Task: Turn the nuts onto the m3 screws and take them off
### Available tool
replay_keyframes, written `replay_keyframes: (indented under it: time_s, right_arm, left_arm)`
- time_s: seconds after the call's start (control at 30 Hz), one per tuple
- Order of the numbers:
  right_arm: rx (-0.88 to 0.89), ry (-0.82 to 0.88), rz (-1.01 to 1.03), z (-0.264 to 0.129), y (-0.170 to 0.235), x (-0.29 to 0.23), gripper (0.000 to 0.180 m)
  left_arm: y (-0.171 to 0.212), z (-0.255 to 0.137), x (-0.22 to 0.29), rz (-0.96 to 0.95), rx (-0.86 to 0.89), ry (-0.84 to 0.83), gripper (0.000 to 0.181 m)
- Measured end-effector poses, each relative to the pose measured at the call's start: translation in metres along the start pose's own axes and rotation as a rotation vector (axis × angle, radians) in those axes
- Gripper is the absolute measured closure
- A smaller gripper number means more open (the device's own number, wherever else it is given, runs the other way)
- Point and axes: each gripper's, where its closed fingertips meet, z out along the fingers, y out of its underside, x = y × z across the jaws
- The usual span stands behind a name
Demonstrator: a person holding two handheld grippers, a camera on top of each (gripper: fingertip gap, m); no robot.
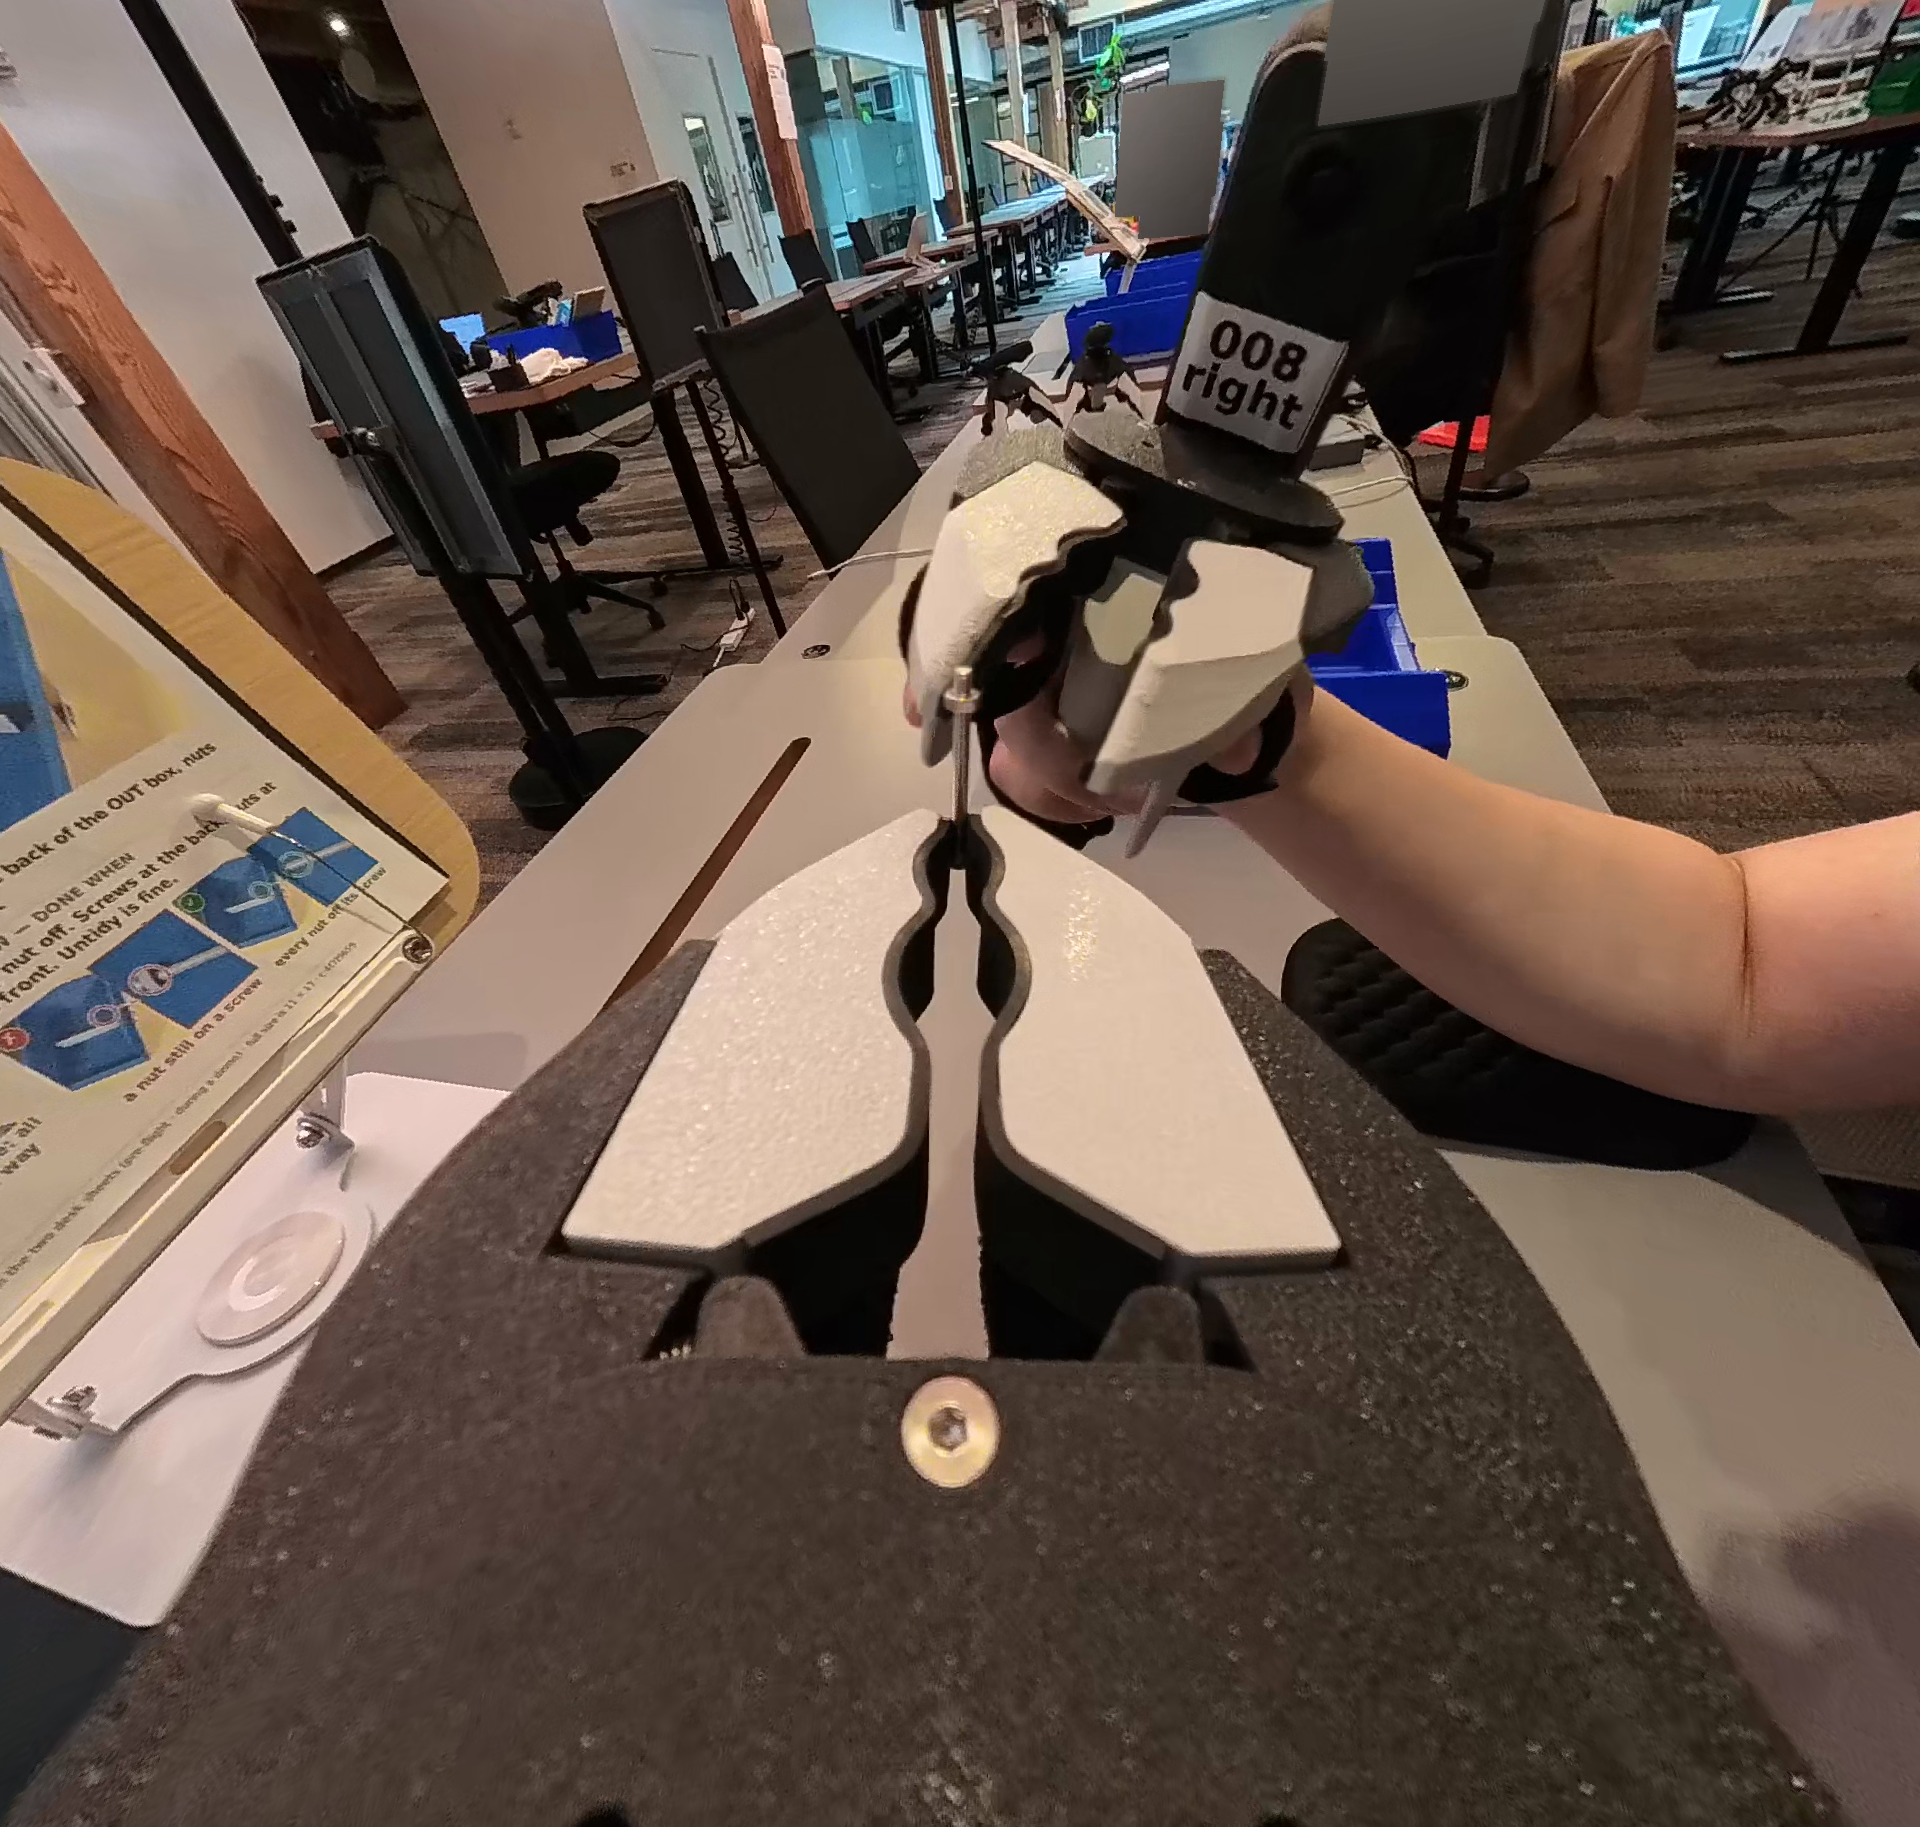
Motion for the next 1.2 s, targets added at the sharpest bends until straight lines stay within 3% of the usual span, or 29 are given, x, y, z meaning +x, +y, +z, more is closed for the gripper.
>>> replay_keyframes:
  time_s: [0.07,0.33,0.43,0.73,0.9,1.2]
  right_arm:
    - [0.008,-0.011,0.001,-0.003,-0.001,0.0,0.164]
    - [-0.007,0.004,-0.011,0.002,0.0,-0.001,0.152]
    - [0.002,-0.017,-0.008,-0.003,-0.001,-0.003,0.165]
    - [-0.009,-0.005,-0.008,0.004,0.002,-0.003,0.15]
    - [-0.008,-0.007,0.008,-0.004,0.002,0.0,0.16]
    - [-0.031,-0.006,0.0,0.001,0.007,-0.001,0.153]
  left_arm:
    - [0.0,-0.001,-0.001,-0.002,0.0,0.0,0.179]
    - [0.003,0.001,-0.001,0.003,-0.016,-0.003,0.179]
    - [0.001,-0.001,-0.003,-0.007,-0.004,-0.007,0.179]
    - [0.005,0.003,0.001,0.004,-0.024,0.004,0.179]
    - [0.003,0.0,-0.001,-0.01,-0.009,0.002,0.179]
    - [0.004,0.001,-0.002,-0.009,-0.016,-0.003,0.179]
